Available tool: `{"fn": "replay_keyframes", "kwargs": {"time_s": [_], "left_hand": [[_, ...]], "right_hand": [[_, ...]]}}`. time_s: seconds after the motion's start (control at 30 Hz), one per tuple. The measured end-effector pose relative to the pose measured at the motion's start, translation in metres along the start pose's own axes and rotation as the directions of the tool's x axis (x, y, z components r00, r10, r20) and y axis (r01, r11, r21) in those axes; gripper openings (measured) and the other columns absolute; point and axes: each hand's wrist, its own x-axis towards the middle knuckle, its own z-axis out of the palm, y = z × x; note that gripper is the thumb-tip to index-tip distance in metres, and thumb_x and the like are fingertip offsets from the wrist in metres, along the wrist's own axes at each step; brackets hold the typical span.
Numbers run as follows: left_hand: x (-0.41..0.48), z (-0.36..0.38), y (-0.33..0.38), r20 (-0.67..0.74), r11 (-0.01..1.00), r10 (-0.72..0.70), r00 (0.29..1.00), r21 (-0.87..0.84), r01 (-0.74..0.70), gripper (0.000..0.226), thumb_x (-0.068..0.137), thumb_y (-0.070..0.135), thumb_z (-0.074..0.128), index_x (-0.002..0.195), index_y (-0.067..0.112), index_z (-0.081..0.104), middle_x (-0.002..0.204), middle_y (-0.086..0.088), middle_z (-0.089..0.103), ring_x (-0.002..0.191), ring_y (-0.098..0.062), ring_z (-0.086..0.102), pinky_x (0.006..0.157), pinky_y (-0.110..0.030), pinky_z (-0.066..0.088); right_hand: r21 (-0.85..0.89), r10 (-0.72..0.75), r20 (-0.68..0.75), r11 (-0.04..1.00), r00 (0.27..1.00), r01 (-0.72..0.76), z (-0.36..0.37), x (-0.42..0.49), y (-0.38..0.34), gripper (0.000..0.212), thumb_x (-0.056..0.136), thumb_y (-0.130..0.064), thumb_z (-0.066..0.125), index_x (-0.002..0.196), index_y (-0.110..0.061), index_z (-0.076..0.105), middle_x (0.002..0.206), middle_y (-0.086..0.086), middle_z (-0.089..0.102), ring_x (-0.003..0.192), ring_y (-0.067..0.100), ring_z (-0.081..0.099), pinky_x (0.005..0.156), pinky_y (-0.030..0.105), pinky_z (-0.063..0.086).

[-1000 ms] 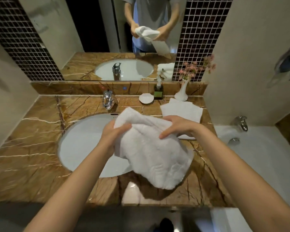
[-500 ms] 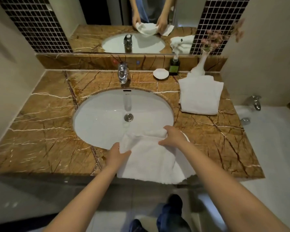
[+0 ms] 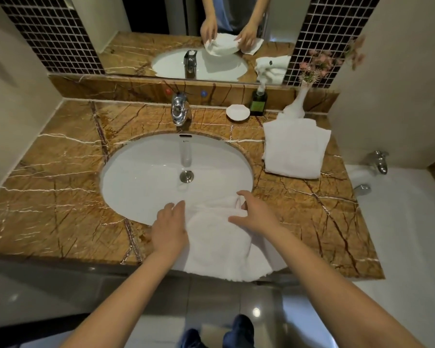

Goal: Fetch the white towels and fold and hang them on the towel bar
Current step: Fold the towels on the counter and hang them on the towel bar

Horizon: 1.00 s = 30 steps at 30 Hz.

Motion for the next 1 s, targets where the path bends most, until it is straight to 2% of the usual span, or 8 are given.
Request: {"fn": "replay_keyframes", "kwargs": {"time_s": [0.1,0.2,0.33,0.5,0.73,0.8,0.87,1.0], "left_hand": [[0.007,-0.002,0.01,0.061,0.976,0.214,0.975,0.021,-0.215,0.071,0.079,-0.003,0.058,0.144,0.018,0.036,0.147,-0.006,0.037,0.134,-0.029,0.034,0.103,-0.037,0.039],[0.024,-0.002,0.018,0.147,0.904,0.419,0.896,0.028,-0.427,0.059,0.072,-0.004,0.056,0.127,0.016,0.053,0.118,-0.005,0.06,0.113,-0.031,0.052,0.088,-0.041,0.048],[0.046,-0.01,0.028,0.354,0.91,0.365,0.861,0.06,-0.411,0.053,0.077,0.011,0.054,0.127,0.025,0.05,0.111,-0.001,0.055,0.109,-0.023,0.048,0.077,-0.027,0.038],[0.064,-0.015,0.04,0.48,0.925,0.345,0.807,-0.027,-0.379,0.061,0.071,0.017,0.06,0.129,0.027,0.046,0.124,0.005,0.049,0.118,-0.016,0.043,0.092,-0.034,0.045],[0.076,-0.029,0.031,0.593,0.937,0.218,0.775,0.095,-0.336,0.028,0.066,0.039,0.069,0.088,0.022,0.062,0.089,0.005,0.061,0.083,-0.019,0.056,0.07,-0.028,0.045],[0.075,-0.033,0.024,0.604,0.92,0.199,0.772,0.156,-0.359,0.03,0.065,0.044,0.07,0.084,0.021,0.062,0.084,0.006,0.06,0.08,-0.019,0.056,0.067,-0.027,0.043],[0.075,-0.036,0.019,0.615,0.913,0.204,0.762,0.161,-0.374,0.033,0.066,0.048,0.072,0.082,0.021,0.061,0.079,0.006,0.059,0.077,-0.018,0.055,0.065,-0.027,0.04],[0.075,-0.039,0.017,0.603,0.921,0.248,0.758,0.097,-0.378,0.029,0.073,0.043,0.072,0.08,0.021,0.055,0.072,0.012,0.048,0.077,-0.017,0.051,0.063,-0.028,0.036]], "right_hand": [[-0.074,-0.059,0.08,0.995,0.995,0.065,-0.013,0.002,0.012,0.085,0.063,-0.058,0.076,0.135,-0.033,0.037,0.099,-0.01,0.052,0.094,0.014,0.052,0.077,0.032,0.044],[-0.181,-0.115,0.144,0.973,0.983,0.14,-0.022,0.009,0.027,0.062,0.06,-0.062,0.071,0.113,-0.035,0.054,0.1,-0.011,0.056,0.095,0.013,0.051,0.079,0.033,0.042],[-0.246,-0.207,0.172,0.938,0.963,0.246,-0.019,0.014,0.039,0.025,0.069,-0.043,0.062,0.085,-0.023,0.064,0.086,-0.006,0.063,0.092,0.015,0.05,0.077,0.032,0.037],[-0.231,-0.282,0.143,0.923,0.949,0.309,-0.014,0.014,0.038,0.01,0.069,-0.036,0.054,0.075,-0.029,0.05,0.076,-0.008,0.055,0.078,0.018,0.054,0.067,0.032,0.039],[-0.293,-0.293,0.15,0.899,0.944,0.326,-0.044,0.004,0.045,0.024,0.084,-0.029,0.065,0.108,-0.033,0.062,0.081,-0.02,0.058,0.076,0.006,0.052,0.076,0.029,0.042],[-0.345,-0.257,0.151,0.891,0.954,0.295,-0.058,0.001,0.051,0.015,0.084,-0.029,0.066,0.092,-0.037,0.057,0.07,-0.021,0.051,0.073,0.007,0.05,0.07,0.028,0.037],[-0.396,-0.207,0.151,0.883,0.967,0.251,-0.07,0.0,0.058,0.027,0.084,-0.029,0.067,0.073,-0.036,0.044,0.065,-0.018,0.046,0.069,0.008,0.047,0.063,0.027,0.031],[-0.49,-0.109,0.127,0.857,0.986,0.158,-0.082,0.003,0.074,0.021,0.084,-0.031,0.064,0.078,-0.029,0.044,0.072,-0.014,0.051,0.077,0.015,0.054,0.063,0.03,0.029]]}}
